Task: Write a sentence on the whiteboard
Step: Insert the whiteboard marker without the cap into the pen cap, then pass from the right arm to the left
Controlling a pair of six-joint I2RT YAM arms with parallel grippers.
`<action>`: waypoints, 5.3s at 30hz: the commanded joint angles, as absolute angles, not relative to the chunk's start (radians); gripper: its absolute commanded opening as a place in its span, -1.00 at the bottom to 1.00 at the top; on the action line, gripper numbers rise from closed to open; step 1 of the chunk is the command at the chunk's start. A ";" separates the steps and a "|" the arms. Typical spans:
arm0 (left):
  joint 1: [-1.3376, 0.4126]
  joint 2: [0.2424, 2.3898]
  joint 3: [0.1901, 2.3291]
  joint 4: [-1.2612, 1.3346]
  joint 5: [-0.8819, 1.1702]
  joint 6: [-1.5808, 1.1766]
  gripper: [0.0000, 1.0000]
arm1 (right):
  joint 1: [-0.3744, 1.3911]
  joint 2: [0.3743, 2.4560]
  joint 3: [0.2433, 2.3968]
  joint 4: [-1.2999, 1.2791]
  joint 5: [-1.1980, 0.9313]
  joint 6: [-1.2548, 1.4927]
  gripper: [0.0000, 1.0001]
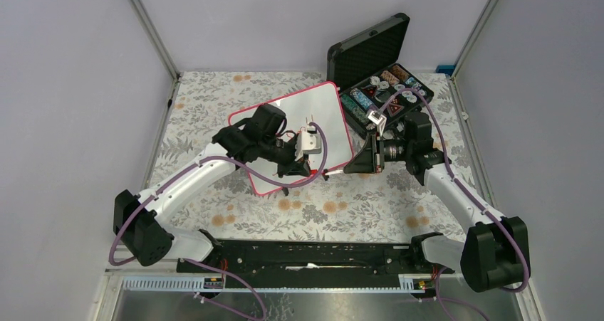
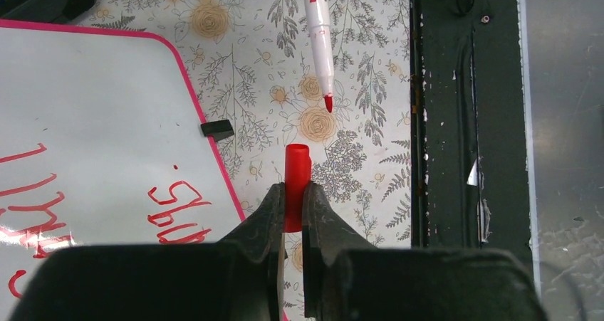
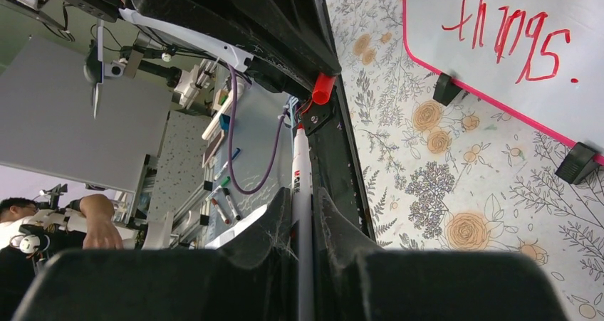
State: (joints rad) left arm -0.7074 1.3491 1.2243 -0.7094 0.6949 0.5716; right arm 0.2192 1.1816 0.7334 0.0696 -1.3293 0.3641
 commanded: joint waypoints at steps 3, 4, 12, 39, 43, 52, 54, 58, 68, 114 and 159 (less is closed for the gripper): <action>-0.703 1.317 1.238 -0.693 0.780 0.594 -1.00 | 0.236 1.189 0.739 0.112 -1.353 0.371 -1.00; -0.702 1.318 1.238 -0.693 0.786 0.594 -1.00 | 0.236 1.190 0.739 0.112 -1.353 0.371 -1.00; -0.703 1.322 1.233 -0.693 0.799 0.594 -1.00 | 0.242 1.191 0.741 0.112 -1.342 0.368 -1.00; -0.737 1.343 1.236 -0.693 0.788 0.599 -1.00 | 0.259 1.196 0.744 0.110 -1.328 0.363 -1.00; -0.744 1.349 1.239 -0.693 0.781 0.594 -1.00 | 0.262 1.197 0.746 0.110 -1.324 0.362 -1.00; -0.750 1.358 1.255 -0.693 0.774 0.577 -1.00 | 0.268 1.200 0.764 0.052 -1.280 0.313 -1.00; -0.750 1.361 1.258 -0.693 0.773 0.572 -1.00 | 0.271 1.202 0.772 0.034 -1.263 0.296 -1.00; -0.754 1.368 1.259 -0.670 0.758 0.541 -1.00 | 0.278 1.201 0.787 0.014 -1.248 0.279 -1.00; -0.756 1.413 1.291 -0.596 0.719 0.392 -1.00 | 0.294 1.210 0.803 0.006 -1.175 0.256 -1.00; -0.787 1.481 1.408 -0.513 0.662 0.385 -1.00 | 0.482 1.346 0.874 -0.091 -1.156 0.244 -1.00; -0.339 1.275 0.997 0.348 1.233 -0.782 0.20 | 0.336 1.317 0.914 0.701 -1.195 0.945 -1.00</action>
State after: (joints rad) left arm -0.3283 1.3079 1.0050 0.2367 1.2030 -0.7300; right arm 0.3264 1.3437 0.9161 0.6422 -1.1713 0.9363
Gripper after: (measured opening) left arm 0.636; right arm 0.158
